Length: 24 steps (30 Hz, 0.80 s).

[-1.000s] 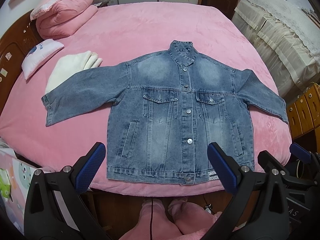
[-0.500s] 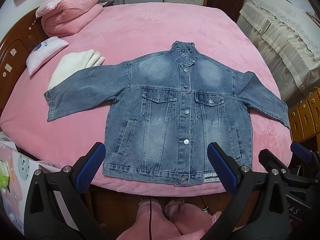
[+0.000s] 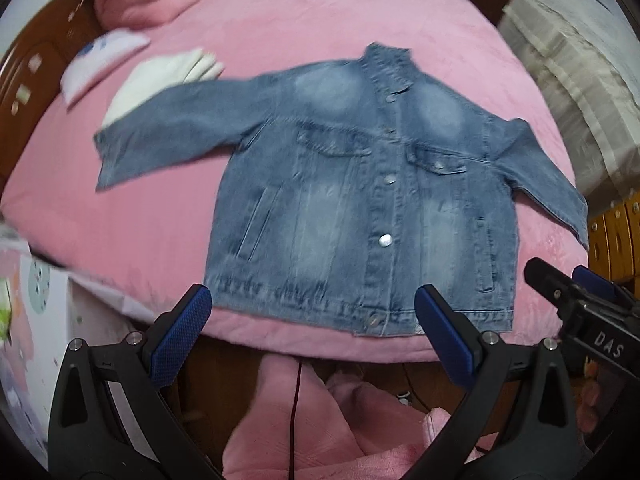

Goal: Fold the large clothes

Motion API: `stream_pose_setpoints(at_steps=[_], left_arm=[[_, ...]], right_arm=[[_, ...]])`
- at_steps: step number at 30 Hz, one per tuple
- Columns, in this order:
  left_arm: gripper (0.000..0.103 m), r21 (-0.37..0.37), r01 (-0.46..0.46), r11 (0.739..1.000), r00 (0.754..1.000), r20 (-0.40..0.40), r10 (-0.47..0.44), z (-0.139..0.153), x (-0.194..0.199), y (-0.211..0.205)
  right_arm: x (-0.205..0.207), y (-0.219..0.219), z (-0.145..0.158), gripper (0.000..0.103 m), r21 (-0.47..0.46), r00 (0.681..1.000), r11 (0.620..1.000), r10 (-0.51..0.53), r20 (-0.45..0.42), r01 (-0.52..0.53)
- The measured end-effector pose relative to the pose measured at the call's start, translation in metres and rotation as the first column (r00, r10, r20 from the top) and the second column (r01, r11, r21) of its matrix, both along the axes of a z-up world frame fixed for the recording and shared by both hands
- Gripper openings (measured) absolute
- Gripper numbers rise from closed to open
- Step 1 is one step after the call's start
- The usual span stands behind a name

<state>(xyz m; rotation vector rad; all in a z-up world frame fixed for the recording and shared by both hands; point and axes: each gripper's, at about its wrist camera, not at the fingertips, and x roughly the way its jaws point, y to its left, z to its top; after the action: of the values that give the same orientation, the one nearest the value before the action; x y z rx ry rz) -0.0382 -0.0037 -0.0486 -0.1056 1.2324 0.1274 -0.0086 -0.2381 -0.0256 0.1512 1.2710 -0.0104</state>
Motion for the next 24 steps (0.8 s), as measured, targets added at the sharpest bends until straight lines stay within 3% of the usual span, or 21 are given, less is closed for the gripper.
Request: stream_pose_setpoints(at_steps=[5,8,13,15,18,21,24], left_arm=[[0.101,-0.1,-0.149,0.984,0.988,-0.051,0.145,-0.027,-0.01,0.063],[0.101,-0.143,-0.258,0.955,0.963,-0.12,0.242,-0.05,-0.017,0.107],[0.097,-0.249,-0.438,0.864,0.897,-0.186,0.402,-0.084,-0.017,0.199],[0.093,-0.272,-0.465,0.843,0.885,-0.18,0.43,-0.094,-0.01,0.23],[0.08,-0.313,-0.497,0.809,0.868,-0.16,0.471,-0.112,0.007,0.282],[0.072,-0.357,-0.568,0.742,0.82,-0.166,0.548,-0.133,0.027,0.34],[0.066,-0.427,-0.635,0.643,0.757,-0.181,0.628,-0.158,0.048,0.401]], right_arm=[[0.013,0.021,-0.032,0.101,-0.029,0.999,0.998,0.049,-0.004,-0.049],[0.025,0.039,-0.054,0.101,-0.042,0.997,0.997,0.068,-0.02,-0.069],[0.057,0.086,-0.085,0.101,-0.069,0.994,0.992,0.099,-0.055,-0.103],[0.063,0.108,-0.089,0.101,-0.075,0.99,0.988,0.133,-0.051,-0.137],[0.074,0.149,-0.1,0.101,-0.013,0.984,0.985,0.169,-0.053,-0.17],[0.084,0.193,-0.11,0.101,0.024,0.978,0.98,0.197,-0.065,-0.196],[0.095,0.236,-0.12,0.101,0.042,0.976,0.98,0.2,-0.087,-0.197]])
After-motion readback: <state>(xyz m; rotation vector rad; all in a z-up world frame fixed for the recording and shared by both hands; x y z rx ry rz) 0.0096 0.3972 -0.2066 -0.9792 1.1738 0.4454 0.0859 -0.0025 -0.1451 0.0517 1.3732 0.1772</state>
